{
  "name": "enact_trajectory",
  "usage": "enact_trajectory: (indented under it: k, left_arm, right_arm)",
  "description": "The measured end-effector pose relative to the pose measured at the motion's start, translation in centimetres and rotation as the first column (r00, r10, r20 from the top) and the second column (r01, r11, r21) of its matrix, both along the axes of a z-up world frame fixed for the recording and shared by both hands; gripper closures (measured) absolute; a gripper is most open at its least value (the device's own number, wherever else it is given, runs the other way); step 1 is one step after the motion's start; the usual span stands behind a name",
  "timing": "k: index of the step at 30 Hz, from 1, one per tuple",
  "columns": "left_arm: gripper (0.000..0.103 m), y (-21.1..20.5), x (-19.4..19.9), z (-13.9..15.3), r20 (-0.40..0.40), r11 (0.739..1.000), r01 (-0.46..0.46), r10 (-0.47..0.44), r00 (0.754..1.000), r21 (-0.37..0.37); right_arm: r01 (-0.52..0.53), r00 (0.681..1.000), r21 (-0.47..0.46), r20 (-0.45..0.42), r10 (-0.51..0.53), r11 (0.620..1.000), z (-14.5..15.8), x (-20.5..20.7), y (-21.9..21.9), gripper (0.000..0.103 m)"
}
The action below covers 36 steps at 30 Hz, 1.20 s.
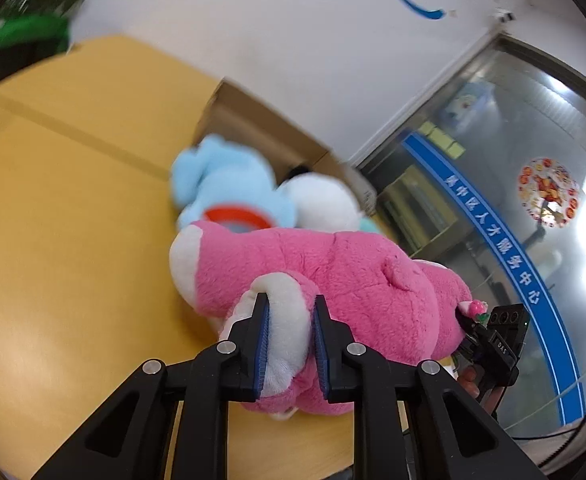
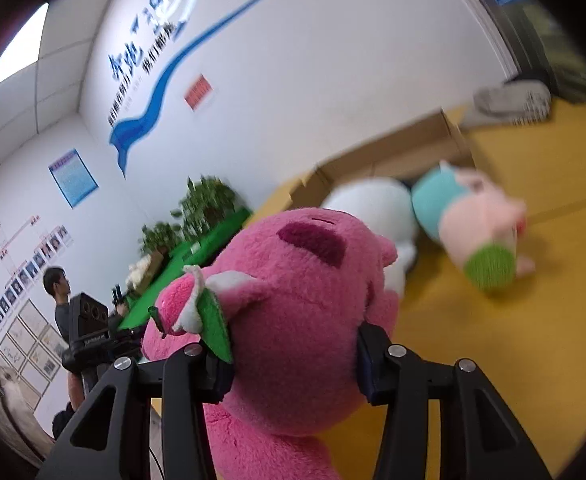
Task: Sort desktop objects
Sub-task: 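Grasp the pink bear with both grippers and lift it, then lower the pink bear into the cardboard box and open both grippers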
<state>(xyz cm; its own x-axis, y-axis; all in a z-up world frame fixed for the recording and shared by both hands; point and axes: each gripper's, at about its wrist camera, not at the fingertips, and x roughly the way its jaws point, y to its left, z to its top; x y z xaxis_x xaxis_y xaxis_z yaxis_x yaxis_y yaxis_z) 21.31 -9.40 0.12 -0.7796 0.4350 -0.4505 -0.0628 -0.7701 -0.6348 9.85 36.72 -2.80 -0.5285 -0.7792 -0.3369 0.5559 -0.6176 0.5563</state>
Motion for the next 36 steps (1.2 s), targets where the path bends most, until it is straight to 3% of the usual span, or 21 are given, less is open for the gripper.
enact_trajectory:
  k: [2, 6, 9, 12, 15, 19, 21, 23, 25, 26, 29, 33, 36]
  left_arm:
    - [0.084, -0.3, -2.2, 2.8, -0.059, 1.0, 0.02, -0.021, 0.998, -0.022]
    - [0.083, -1.3, -10.8, 9.1, -0.166, 0.991, 0.046, -0.066, 0.984, -0.123]
    - [0.083, -3.0, -19.5, 12.2, -0.196, 0.987, 0.05, -0.08, 0.977, -0.155]
    - [0.083, -3.9, -29.8, 12.9, -0.168, 0.984, 0.043, -0.072, 0.983, -0.172]
    - [0.083, -4.9, -39.7, 10.9, -0.091, 0.981, 0.031, -0.05, 0.995, -0.193]
    - [0.083, -5.6, -50.3, 3.4, 0.075, 0.976, 0.031, -0.015, 0.997, -0.214]
    - [0.082, -5.7, -53.8, -1.1, 0.182, 0.971, 0.042, 0.002, 0.983, -0.236]
    - [0.082, -5.6, -56.6, -5.7, 0.302, 0.966, 0.061, 0.019, 0.953, -0.252]
    - [0.081, -4.9, -58.0, -8.2, 0.35, 0.949, 0.081, 0.033, 0.936, -0.306]
    - [0.08, -4.6, -58.3, -8.6, 0.347, 0.941, 0.082, 0.04, 0.937, -0.329]
    - [0.077, -4.6, -58.9, -8.9, 0.333, 0.93, 0.063, 0.066, 0.94, -0.362]
    - [0.065, -4.7, -59.1, -9.8, 0.366, 0.897, 0.083, 0.091, 0.926, -0.434]
    - [0.06, -5.1, -57.6, -8.6, 0.337, 0.897, 0.073, 0.088, 0.937, -0.436]
  right_arm:
    - [0.015, 0.998, -0.041, -0.057, -0.017, 0.999, 2.7, -2.0, 0.1, 0.056]
    - [0.015, 0.99, -0.061, -0.141, -0.024, 0.998, 7.5, -8.6, -0.5, 0.056]
    - [0.036, 0.982, -0.059, -0.182, -0.046, 0.998, 11.0, -17.2, -1.6, 0.056]
    - [0.061, 0.986, -0.055, -0.149, -0.069, 0.997, 12.5, -26.5, -2.5, 0.056]
    - [0.082, 0.99, -0.013, -0.111, -0.083, 0.997, 11.0, -35.5, -4.3, 0.056]
    - [0.081, 0.997, 0.059, -0.002, -0.081, 0.995, 5.1, -45.9, -6.2, 0.056]
    - [0.08, 0.993, 0.136, 0.081, -0.091, 0.988, 0.2, -49.7, -7.0, 0.055]
    - [0.065, 0.982, 0.227, 0.16, -0.102, 0.972, -4.3, -52.2, -7.9, 0.053]
    - [0.052, 0.974, 0.3, 0.194, -0.114, 0.952, -5.8, -53.2, -8.7, 0.051]
    - [0.058, 0.979, 0.315, 0.168, -0.115, 0.947, -5.5, -53.3, -9.1, 0.048]
    - [0.101, 0.966, 0.398, 0.18, -0.186, 0.912, -6.1, -53.8, -9.4, 0.039]
    - [0.126, 0.952, 0.457, 0.193, -0.236, 0.88, -6.2, -53.7, -9.5, 0.04]
    - [0.136, 0.953, 0.503, 0.169, -0.251, 0.853, -5.2, -52.6, -9.8, 0.032]
